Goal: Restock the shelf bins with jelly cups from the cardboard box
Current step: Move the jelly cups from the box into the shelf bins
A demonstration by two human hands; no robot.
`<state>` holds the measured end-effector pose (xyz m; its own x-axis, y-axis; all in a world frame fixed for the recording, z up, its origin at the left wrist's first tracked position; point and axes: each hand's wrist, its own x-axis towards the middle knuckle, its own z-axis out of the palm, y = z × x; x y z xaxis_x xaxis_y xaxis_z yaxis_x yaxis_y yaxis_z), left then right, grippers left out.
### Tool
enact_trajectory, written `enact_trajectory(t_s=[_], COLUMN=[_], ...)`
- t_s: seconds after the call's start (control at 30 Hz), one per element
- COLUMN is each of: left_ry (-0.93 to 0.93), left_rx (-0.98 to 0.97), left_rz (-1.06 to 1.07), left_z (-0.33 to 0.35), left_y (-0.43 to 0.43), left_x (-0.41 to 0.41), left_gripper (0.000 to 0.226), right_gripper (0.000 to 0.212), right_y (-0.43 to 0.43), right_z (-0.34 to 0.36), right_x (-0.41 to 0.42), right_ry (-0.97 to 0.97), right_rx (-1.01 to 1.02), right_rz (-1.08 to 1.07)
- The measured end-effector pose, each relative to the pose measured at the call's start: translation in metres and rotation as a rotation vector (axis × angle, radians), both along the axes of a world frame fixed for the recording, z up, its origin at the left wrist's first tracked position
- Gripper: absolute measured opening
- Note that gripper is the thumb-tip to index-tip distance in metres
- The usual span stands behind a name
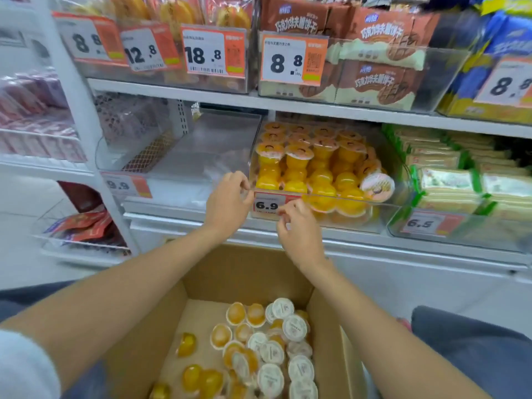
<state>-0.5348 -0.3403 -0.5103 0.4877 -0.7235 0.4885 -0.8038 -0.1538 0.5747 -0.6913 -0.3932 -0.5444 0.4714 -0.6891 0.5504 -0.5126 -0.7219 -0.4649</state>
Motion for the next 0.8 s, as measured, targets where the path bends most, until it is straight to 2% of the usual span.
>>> enact_trajectory(t_s=[0.07,0.23,0.3,0.37,0.5,0.63,0.73,0.8], left_ry=[0.137,0.281,0.293,0.248,0.206,0.404,0.375,0.322], left_rx=[0.15,0.79,1.036,1.261,1.765,1.933,1.926,1.888], left_rz=[-0.005,-0.038,-0.033,-0.039,-0.26,-0.311,-0.343,-0.32], left_z=[-0.028,-0.127,-0.166,-0.202,-0.246,-0.267,-0.285,-0.296], left_y=[0.03,0.105,0.134,0.158,0.188,0.203,0.216,0.225], left_x=[-0.003,0.014,0.026,0.043,0.055,0.043,0.036,0.035], left_gripper=[0.007,0.016,0.006,0.02,0.039,0.053,0.039,0.031], right_gripper=[0.015,0.025,0.026,0.026,0.021,0.029,0.034,0.031], right_y=[0.025,0.078,0.094,0.107,0.129,0.158,0.185,0.199], right_z=[-0.029,-0.117,-0.153,-0.184,-0.231,-0.27,-0.289,-0.296], right_x=[-0.003,-0.007,-0.002,0.005,0.009,0.014,0.018,0.018], right_ry=[0.113,0.485,0.667,0.787,0.944,0.993,1.032,1.066], right_rx=[0.141,0.475,0.588,0.697,0.819,0.952,0.997,0.959], right_rz=[0.064,0.209,0.276,0.322,0.435,0.553,0.618,0.652])
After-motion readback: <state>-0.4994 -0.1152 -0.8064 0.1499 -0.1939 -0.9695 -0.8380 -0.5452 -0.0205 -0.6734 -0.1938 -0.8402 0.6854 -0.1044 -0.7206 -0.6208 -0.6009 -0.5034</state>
